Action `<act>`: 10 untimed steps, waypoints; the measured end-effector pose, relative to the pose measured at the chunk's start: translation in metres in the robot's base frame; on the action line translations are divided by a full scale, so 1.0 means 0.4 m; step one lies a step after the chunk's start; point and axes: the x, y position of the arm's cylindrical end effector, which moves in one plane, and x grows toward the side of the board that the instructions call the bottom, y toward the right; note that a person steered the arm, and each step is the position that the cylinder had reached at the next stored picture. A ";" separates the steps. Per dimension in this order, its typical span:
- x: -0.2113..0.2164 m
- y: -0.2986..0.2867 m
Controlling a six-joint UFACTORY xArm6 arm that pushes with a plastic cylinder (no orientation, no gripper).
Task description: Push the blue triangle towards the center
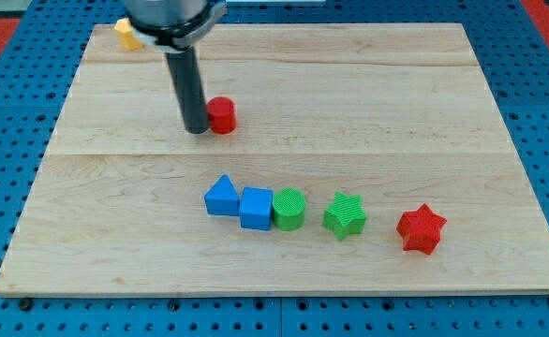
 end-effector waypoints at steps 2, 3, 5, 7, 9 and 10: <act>0.116 0.117; -0.001 0.113; -0.018 0.071; 0.334 -0.033; 0.314 0.110; 0.194 0.117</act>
